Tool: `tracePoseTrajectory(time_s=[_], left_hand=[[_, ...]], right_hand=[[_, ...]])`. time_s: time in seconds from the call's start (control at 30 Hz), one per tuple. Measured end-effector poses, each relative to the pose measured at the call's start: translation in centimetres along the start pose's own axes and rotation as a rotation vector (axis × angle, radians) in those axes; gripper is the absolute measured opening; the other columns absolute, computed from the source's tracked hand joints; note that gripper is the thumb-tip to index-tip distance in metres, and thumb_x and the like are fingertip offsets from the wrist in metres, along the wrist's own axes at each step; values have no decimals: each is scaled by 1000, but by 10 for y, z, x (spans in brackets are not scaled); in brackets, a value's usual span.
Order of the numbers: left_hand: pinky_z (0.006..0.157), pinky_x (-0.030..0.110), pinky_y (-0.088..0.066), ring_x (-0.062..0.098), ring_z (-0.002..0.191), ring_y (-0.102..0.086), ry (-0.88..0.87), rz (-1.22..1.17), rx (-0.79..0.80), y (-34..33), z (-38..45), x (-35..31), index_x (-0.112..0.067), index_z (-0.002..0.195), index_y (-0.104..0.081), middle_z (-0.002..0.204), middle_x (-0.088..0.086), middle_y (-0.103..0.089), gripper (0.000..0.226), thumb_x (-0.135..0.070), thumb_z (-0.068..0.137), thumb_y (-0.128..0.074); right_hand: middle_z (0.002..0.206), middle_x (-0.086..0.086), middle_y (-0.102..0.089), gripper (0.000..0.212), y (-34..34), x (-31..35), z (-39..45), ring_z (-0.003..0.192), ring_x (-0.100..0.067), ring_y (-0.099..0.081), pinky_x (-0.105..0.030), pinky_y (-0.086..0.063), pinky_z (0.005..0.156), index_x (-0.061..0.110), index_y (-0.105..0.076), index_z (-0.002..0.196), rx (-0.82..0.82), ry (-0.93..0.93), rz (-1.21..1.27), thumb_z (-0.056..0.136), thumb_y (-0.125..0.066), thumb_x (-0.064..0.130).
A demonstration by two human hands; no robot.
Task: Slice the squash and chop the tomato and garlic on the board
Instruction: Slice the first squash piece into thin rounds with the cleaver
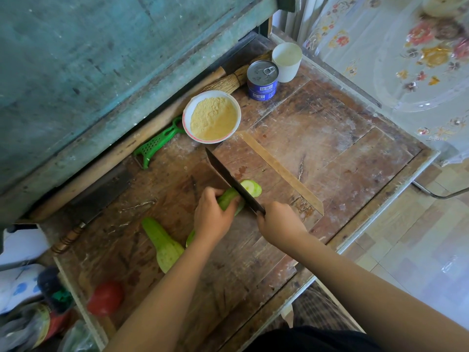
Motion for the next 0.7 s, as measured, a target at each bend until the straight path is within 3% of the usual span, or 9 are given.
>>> tracePoseTrajectory(time_s=[0.17, 0.47, 0.6, 0.7], left_hand=[[70, 32, -41, 18, 94, -57, 16, -30, 11, 0, 0, 2, -21, 100, -46, 102, -4, -55, 40, -52, 82, -64], [76, 35, -47, 15, 96, -57, 16, -65, 11, 1, -1, 1, -24, 101, -48, 100, -9, -55, 39, -54, 81, -64], [73, 33, -45, 15, 95, -57, 11, -60, 9, 2, -2, 1, -24, 100, -48, 99, -8, -55, 38, -53, 81, -64], [75, 35, -45, 17, 97, -57, 19, -62, 8, 1, -2, 2, -24, 99, -48, 99, -8, -55, 38, -53, 81, -64]], right_hand=[[58, -1, -47, 25, 10, 3, -16, 46, -16, -42, -25, -31, 43, 8, -59, 93, -47, 46, 64, 99, -39, 21], [56, 1, -44, 32, 21, 11, -37, 46, -15, -40, -25, -28, 42, 20, -42, 68, -70, 121, 2, 100, -38, 21], [56, 2, -44, 23, 20, 11, -39, 47, -14, -41, -25, -30, 43, 17, -49, 80, -83, 126, -5, 100, -38, 20], [57, 2, -44, 24, 18, 11, -39, 47, -15, -41, -26, -29, 43, 18, -47, 77, -88, 126, -12, 99, -38, 20]])
Point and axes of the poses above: each hand's wrist, its own z-axis towards the middle knuckle, its own y-axis out of the back of the hand, x = y × z, the point moved 9 cm from there along z, towards the middle knuckle
